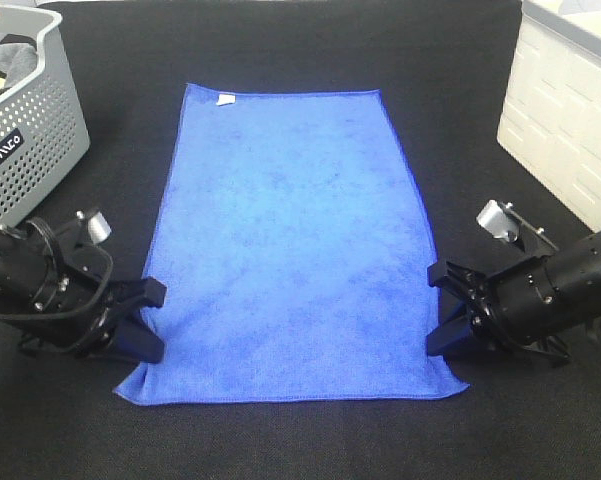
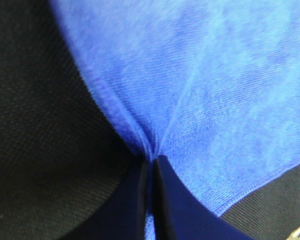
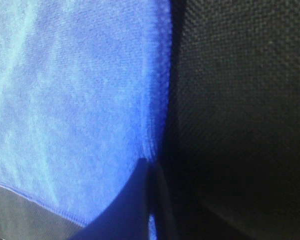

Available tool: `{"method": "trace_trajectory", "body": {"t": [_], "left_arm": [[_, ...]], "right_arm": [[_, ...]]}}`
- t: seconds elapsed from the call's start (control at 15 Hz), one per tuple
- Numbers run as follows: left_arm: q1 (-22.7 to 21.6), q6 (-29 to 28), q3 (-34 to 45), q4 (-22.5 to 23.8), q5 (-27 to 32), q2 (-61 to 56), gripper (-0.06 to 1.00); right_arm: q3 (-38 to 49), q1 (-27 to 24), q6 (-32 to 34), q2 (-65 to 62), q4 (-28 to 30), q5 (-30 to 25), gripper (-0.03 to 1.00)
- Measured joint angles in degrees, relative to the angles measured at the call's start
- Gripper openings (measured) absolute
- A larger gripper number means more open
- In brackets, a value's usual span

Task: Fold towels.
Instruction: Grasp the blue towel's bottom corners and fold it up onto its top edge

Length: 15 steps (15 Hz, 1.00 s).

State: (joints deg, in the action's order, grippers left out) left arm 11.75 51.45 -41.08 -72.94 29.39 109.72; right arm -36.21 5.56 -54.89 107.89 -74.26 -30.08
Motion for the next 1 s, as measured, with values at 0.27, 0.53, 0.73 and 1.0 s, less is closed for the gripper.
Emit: {"method": "trace_trajectory", "body": {"t": [0.27, 0.53, 0.73, 1.0], "left_arm": [[0.0, -9.1, 0.0, 10.8, 2.1, -4.6, 0.01], [0.0, -12.3, 3.7, 15.1, 3.4, -9.0, 0.01], [0.0, -12.7, 10.4, 15.6, 3.8, -15.5, 0.01], [0.0, -12.9, 15.4, 15.6, 3.8, -18.9, 0.01]], "right_arm": [[0.3, 0.0, 5.4, -5.9, 7.6, -2.6, 0.00], [5.7, 0.0, 6.6, -11.6, 8.3, -3.6, 0.00], [12.4, 0.0, 6.7, -15.3, 8.4, -4.0, 0.00], [16.2, 0.1, 6.8, -18.6, 8.8, -4.9, 0.00]]}}
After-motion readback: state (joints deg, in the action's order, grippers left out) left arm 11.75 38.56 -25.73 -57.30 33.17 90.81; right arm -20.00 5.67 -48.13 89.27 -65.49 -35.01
